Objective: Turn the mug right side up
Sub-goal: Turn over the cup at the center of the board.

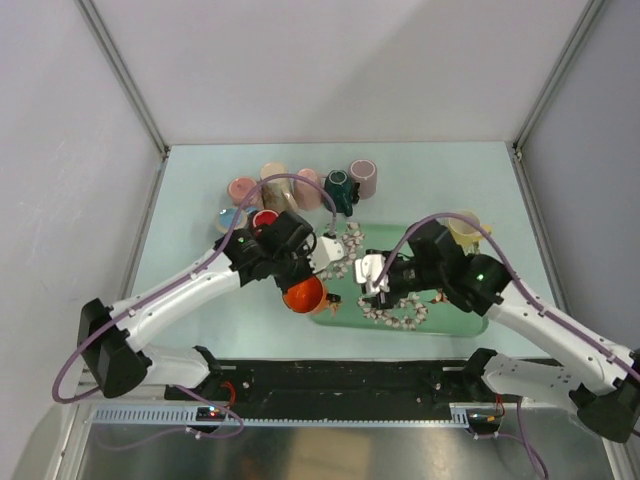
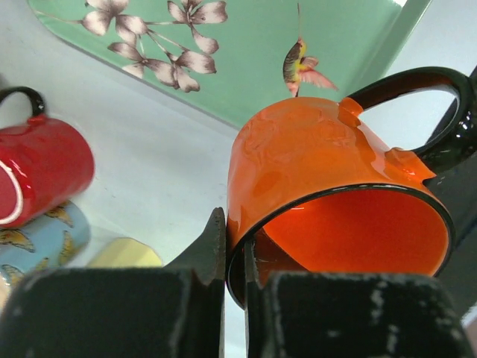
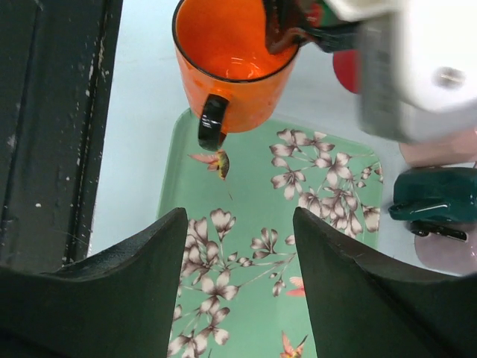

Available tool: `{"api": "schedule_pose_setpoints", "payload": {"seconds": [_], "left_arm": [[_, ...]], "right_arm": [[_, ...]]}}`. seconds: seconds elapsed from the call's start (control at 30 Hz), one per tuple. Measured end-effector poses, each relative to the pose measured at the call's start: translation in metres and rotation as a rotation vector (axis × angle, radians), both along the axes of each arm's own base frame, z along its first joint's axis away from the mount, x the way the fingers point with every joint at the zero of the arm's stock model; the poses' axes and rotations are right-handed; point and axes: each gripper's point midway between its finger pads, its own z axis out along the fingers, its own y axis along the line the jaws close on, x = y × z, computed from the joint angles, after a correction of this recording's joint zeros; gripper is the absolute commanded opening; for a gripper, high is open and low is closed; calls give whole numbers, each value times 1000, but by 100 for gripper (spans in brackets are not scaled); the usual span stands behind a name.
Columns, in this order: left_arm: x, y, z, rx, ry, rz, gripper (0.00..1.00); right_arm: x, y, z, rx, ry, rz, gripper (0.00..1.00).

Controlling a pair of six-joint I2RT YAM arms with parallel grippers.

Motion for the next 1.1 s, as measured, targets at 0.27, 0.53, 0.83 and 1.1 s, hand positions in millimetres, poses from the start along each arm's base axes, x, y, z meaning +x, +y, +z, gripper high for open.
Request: {"api": "schedule_pose_setpoints", "payload": {"seconds": [0.27, 0.53, 0.83, 1.1], "left_arm": [[1, -21, 8, -61, 113, 119, 0], [5, -28, 16, -69, 137, 146, 1], [6, -31, 23, -88, 171, 166, 92], [19, -32, 48, -210, 164, 187, 100]], "right_arm": [[-5, 26, -39, -130, -64, 62, 61], [11, 51, -46, -122, -109, 38, 25], [27, 44, -54, -100, -105, -53, 0], [32, -22, -94, -204, 25, -165, 0]]}}
